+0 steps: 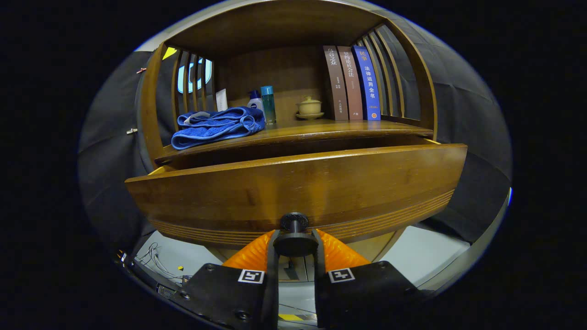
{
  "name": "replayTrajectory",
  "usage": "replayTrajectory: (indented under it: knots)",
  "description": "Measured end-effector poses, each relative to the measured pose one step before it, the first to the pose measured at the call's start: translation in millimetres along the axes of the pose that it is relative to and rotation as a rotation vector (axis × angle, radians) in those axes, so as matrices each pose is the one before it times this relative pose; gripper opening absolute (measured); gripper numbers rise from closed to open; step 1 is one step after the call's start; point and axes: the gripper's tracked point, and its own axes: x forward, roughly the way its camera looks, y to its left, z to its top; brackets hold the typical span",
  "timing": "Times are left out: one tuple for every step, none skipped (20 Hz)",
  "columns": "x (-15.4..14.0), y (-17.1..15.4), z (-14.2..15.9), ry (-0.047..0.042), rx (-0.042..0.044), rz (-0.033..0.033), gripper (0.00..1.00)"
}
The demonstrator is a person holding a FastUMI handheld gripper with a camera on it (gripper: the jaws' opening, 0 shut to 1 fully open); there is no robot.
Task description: Pull open the drawer, take out the items inside it, and place them on the countertop above the cabinet.
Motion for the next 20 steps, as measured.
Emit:
replayTrajectory:
  knots:
    - [-6.40, 0.58, -2.38, 0.00469, 0.00191, -0.00178, 0.36]
    - [-5.75, 0.28, -2.80, 0.00432, 0.00285, -0.00060, 0.36]
    - [-5.75, 0.02, -2.34, 0.00549, 0.00232, 0.00143, 0.36]
    - [-6.00, 1.15, -3.03, 0.00533, 0.00138, 0.00259, 0.36]
    - [-5.92, 0.48, -3.09, 0.00687, 0.00072, 0.00338, 0.36]
    - [-3.60, 0.40, -1.69, 0.00226, -0.00058, -0.00033, 0.36]
    - [-4.22, -0.36, -1.76, 0.00295, 0.00149, -0.00032, 0.36]
    - [-3.86, -0.07, -1.26, 0.00320, 0.00347, 0.00238, 0.36]
    - [-3.81, -0.04, -2.40, 0.00466, 0.00136, 0.00137, 0.36]
    - [-3.65, -0.98, -2.25, 0.00607, -0.00203, -0.00082, 0.36]
    - [-3.97, -1.08, -1.63, 0.00412, -0.00047, -0.00053, 0.36]
    - [-2.75, -0.83, -1.79, 0.00389, 0.00049, 0.00174, 0.36]
    - [-2.43, -1.52, -3.67, 0.00746, 0.00039, 0.00032, 0.36]
    - [-1.73, -1.49, -3.36, 0.00922, 0.00405, 0.00051, 0.36]
    - [-2.96, 0.03, -2.38, 0.00484, 0.00594, 0.00520, 0.36]
    - [-0.51, -0.36, 0.32, -0.00424, 0.00148, -0.00201, 0.36]
    - [-2.31, -1.17, -2.04, 0.00331, -0.00617, -0.00346, 0.36]
    - [-0.46, 0.62, -0.68, 0.00245, -0.00033, 0.00048, 0.36]
    - [-1.17, 0.68, -0.98, 0.00228, 0.00207, 0.00144, 0.36]
    - [-1.59, 0.56, -0.62, 0.00413, 0.00105, 0.00016, 0.36]
